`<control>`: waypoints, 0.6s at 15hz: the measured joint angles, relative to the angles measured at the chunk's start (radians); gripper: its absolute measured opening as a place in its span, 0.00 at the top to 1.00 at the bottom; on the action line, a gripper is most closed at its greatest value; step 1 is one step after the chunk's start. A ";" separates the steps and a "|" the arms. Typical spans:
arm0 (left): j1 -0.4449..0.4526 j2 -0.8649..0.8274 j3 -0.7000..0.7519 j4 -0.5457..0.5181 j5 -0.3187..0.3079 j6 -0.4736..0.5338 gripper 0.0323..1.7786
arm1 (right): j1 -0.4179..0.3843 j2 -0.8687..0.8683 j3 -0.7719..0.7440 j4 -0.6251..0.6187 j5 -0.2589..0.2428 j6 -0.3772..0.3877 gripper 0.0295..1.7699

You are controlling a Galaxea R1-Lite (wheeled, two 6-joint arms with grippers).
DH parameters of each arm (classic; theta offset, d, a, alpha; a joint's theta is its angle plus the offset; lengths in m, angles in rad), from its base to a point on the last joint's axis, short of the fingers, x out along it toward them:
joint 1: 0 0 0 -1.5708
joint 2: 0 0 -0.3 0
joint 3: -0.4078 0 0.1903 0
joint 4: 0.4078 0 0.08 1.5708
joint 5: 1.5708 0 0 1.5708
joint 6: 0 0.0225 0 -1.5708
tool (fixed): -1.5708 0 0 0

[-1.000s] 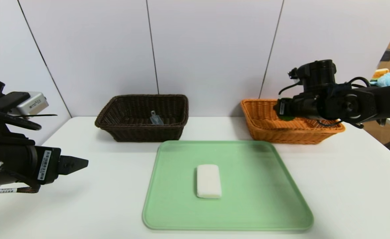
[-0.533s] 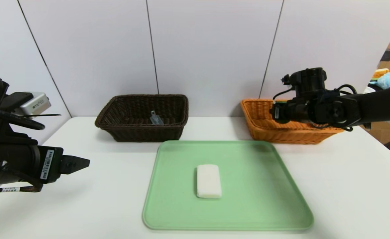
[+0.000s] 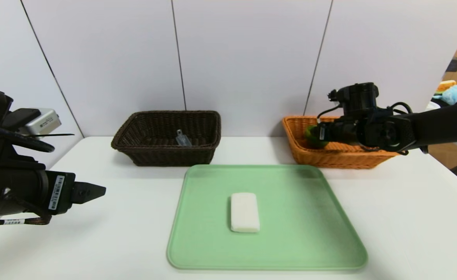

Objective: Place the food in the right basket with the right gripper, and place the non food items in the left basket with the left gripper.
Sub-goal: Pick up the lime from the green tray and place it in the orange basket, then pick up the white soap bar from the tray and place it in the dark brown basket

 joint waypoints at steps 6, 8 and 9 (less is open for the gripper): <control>0.000 -0.006 0.000 -0.001 0.000 -0.006 0.05 | -0.007 -0.079 0.001 0.021 0.003 -0.001 0.11; -0.001 -0.009 -0.001 -0.006 -0.006 -0.008 0.05 | -0.006 -0.142 0.001 0.051 0.004 -0.010 0.09; -0.002 -0.012 -0.001 -0.028 -0.027 -0.010 0.05 | -0.004 -0.176 0.001 0.071 0.008 -0.011 0.08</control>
